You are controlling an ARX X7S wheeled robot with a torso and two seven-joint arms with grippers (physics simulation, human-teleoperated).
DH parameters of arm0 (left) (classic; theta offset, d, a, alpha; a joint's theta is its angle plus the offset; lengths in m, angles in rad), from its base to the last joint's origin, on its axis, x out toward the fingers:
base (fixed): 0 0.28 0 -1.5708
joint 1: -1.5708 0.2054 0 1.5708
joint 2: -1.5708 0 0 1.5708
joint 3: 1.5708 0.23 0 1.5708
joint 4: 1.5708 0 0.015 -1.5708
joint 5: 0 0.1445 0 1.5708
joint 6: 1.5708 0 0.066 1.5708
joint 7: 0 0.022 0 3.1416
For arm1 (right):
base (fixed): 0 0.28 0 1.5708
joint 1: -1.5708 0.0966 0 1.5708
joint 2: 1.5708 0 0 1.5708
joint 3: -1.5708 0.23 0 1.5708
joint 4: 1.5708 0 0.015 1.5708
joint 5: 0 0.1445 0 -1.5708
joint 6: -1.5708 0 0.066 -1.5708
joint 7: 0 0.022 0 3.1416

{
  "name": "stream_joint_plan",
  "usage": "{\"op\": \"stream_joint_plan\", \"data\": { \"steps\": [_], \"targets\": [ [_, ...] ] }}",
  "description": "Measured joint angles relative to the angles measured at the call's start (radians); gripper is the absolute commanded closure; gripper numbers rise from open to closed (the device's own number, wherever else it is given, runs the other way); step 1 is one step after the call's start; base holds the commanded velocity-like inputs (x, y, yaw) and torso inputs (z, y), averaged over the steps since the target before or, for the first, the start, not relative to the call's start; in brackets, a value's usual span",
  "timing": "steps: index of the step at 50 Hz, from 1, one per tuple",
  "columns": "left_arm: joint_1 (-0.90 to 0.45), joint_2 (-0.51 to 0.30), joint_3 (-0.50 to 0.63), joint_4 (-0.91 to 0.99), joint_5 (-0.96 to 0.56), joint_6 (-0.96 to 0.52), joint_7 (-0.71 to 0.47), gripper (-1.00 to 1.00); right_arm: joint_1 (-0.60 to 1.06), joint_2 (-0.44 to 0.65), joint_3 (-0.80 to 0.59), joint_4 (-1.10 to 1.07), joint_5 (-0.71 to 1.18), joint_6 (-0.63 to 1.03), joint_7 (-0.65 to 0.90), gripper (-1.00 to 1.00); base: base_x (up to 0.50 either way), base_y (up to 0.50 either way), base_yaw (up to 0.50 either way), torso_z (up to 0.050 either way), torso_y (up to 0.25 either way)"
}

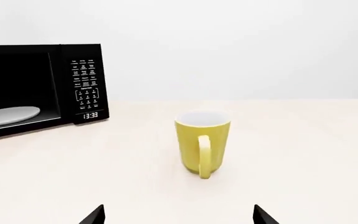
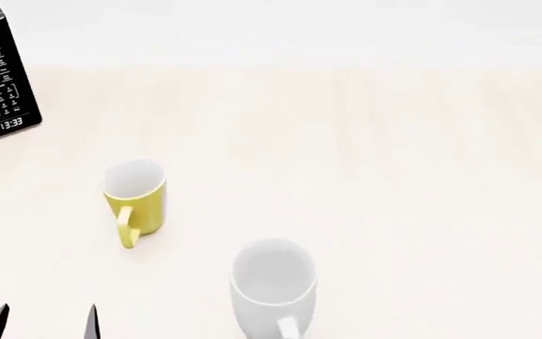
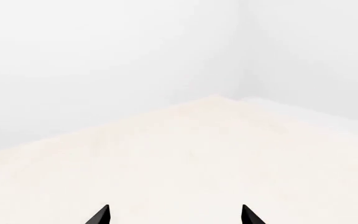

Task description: Put the yellow and white mug to the front of the white mug.

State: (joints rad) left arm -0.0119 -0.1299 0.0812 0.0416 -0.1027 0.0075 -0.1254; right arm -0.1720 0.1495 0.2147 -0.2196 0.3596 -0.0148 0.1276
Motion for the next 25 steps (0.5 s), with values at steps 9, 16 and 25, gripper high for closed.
{"op": "stream_joint_plan", "data": {
  "steps": [9, 16, 25],
  "targets": [
    [0.001, -0.004, 0.008, -0.001, -0.014, 0.000, -0.002, -1.00, -0.002, 0.012, -0.012, 0.005, -0.032, 0.002, 0.021, -1.00, 0.41, -0.13, 0.00, 0.000, 0.000],
    [-0.003, -0.009, 0.014, -0.006, -0.023, 0.001, -0.004, -1.00, 0.005, 0.014, -0.024, 0.014, -0.058, 0.012, 0.045, -1.00, 0.21, 0.03, 0.00, 0.000, 0.000],
    [-0.006, -0.014, 0.021, -0.016, -0.032, 0.002, -0.008, -1.00, 0.011, 0.014, -0.027, 0.015, -0.063, 0.033, 0.073, -1.00, 0.04, 0.00, 0.00, 0.000, 0.000]
  ]
}}
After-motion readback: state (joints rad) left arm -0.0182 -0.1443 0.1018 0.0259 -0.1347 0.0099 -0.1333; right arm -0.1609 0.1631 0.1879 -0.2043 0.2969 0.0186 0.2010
